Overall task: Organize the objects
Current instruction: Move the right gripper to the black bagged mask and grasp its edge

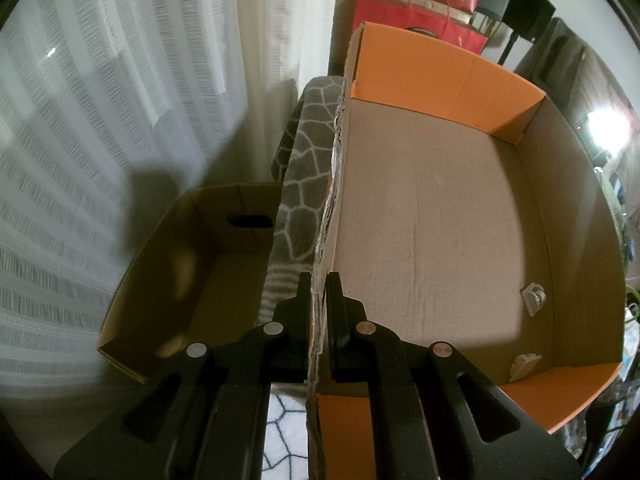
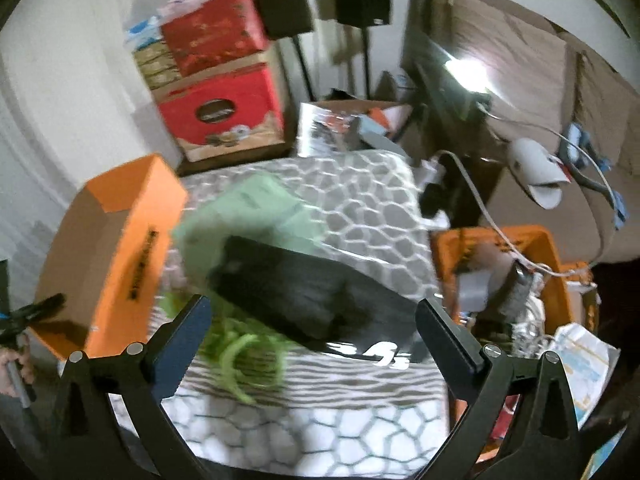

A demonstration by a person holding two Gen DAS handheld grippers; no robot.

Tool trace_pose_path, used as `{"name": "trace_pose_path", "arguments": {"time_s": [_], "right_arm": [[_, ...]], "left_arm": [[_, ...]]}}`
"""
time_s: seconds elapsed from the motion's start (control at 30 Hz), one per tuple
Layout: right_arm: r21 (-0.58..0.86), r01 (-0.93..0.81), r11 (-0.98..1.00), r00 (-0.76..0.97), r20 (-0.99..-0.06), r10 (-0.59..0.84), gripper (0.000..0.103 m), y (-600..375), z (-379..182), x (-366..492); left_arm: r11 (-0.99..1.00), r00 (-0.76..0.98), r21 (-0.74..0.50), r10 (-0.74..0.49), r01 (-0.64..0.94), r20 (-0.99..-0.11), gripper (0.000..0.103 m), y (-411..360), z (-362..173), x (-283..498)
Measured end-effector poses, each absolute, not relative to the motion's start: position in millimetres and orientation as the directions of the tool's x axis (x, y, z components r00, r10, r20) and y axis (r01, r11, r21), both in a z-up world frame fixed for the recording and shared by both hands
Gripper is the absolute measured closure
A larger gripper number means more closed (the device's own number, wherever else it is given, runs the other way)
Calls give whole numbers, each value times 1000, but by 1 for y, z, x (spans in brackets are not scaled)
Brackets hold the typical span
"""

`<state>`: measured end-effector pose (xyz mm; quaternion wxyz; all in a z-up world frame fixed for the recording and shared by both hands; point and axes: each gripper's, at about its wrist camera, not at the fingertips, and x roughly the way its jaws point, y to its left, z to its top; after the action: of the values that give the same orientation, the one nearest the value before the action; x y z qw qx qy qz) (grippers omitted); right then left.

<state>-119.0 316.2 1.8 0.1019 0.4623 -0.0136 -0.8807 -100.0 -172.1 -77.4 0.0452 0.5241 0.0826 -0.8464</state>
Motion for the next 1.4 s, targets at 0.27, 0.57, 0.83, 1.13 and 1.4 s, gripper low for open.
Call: {"name": "trace_pose_path", "arguments": {"time_s": [0.27, 0.57, 0.83, 1.13, 1.4], "right_arm": [[65, 97, -993, -536, -838, -107, 1, 353, -29, -123], [150, 69, -986, -493, -855, -164, 2, 372, -56, -127], [263, 0, -965, -457, -858, -234, 15, 396, -79, -141], [281, -50, -958, -433, -871, -233, 19, 407, -102, -160], [264, -45, -964, -436, -873, -219, 48, 404, -107, -164]], "left_arm": [[-982, -445, -89, 6, 164, -896, 97, -173, -77, -100], [-983, -443, -81, 0, 165, -897, 97, -172, -76, -101], [-983, -443, -80, -1, 166, -897, 97, -172, -76, -101], [-983, -442, -80, -2, 167, -897, 97, -172, -76, -102], [-983, -441, -78, -4, 167, -898, 96, -172, -75, -101]]}}
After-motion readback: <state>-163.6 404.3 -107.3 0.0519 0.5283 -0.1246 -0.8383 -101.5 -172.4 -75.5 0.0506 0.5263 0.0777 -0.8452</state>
